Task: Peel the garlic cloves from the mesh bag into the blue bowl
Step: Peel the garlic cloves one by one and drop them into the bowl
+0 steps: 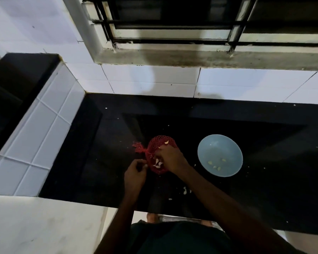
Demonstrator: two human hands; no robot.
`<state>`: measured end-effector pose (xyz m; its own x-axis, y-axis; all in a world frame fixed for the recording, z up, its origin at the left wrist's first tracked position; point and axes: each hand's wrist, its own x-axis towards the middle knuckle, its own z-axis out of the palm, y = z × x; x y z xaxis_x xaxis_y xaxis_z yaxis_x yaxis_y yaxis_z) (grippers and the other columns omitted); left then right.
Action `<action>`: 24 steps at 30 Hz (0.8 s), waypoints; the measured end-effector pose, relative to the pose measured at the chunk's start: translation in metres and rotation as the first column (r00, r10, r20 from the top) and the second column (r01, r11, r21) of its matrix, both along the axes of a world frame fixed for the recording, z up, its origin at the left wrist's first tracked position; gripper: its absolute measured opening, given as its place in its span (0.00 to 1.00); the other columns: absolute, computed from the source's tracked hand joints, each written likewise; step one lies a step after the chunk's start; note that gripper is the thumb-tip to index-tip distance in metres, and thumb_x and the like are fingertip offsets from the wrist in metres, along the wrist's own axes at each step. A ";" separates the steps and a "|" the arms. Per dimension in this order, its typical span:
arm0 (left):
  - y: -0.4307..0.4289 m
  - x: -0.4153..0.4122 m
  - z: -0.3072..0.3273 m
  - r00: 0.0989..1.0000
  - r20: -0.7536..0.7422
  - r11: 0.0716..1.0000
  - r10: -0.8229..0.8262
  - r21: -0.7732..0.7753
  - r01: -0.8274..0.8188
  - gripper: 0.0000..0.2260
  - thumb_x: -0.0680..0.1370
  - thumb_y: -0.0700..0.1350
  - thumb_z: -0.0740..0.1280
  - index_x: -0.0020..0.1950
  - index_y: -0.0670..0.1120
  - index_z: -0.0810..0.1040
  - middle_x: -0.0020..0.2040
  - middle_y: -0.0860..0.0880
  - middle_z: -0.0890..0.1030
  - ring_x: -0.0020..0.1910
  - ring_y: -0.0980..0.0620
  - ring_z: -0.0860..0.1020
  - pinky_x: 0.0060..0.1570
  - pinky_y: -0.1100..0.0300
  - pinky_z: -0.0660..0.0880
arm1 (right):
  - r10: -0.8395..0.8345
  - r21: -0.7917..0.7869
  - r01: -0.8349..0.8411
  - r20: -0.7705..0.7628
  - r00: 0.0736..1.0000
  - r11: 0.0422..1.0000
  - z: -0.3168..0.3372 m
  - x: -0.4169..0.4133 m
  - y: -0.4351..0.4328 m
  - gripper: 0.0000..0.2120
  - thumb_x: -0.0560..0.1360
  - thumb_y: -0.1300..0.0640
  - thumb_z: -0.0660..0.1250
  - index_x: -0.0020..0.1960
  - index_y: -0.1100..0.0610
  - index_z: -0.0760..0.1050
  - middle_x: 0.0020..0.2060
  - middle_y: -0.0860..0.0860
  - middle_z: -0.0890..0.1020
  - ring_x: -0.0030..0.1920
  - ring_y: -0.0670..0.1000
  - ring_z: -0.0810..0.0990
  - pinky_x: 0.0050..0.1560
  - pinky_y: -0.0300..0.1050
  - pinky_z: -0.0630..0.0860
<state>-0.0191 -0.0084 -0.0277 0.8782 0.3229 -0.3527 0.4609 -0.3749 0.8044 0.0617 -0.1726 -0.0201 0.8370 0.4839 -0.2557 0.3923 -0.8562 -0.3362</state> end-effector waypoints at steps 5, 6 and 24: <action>0.002 -0.005 -0.008 0.999 0.005 0.998 -0.042 -0.039 0.042 0.06 0.79 0.42 0.71 0.50 0.54 0.81 0.47 0.57 0.84 0.48 0.62 0.81 0.47 0.67 0.74 | 0.009 -0.029 -0.008 0.011 1.000 1.000 -0.011 0.003 0.010 0.17 0.76 0.56 0.68 0.64 0.47 0.77 0.61 0.48 0.77 0.61 0.53 0.77 0.56 0.50 0.76; 0.002 -0.006 -0.008 0.998 -0.001 0.997 -0.061 -0.051 0.061 0.06 0.79 0.42 0.71 0.50 0.55 0.81 0.47 0.58 0.84 0.47 0.63 0.81 0.45 0.70 0.73 | -0.004 -0.005 0.004 0.006 1.000 1.000 -0.012 0.003 0.010 0.18 0.74 0.55 0.70 0.64 0.48 0.76 0.60 0.48 0.77 0.60 0.52 0.77 0.55 0.51 0.77; -0.032 -0.004 -0.020 0.895 0.020 0.886 -0.446 -0.132 0.444 0.08 0.79 0.43 0.72 0.50 0.57 0.81 0.46 0.58 0.85 0.46 0.62 0.82 0.52 0.55 0.82 | -0.548 0.492 0.657 -0.368 0.751 0.571 -0.015 -0.106 -0.084 0.08 0.79 0.57 0.69 0.51 0.45 0.74 0.43 0.42 0.85 0.46 0.45 0.86 0.49 0.58 0.82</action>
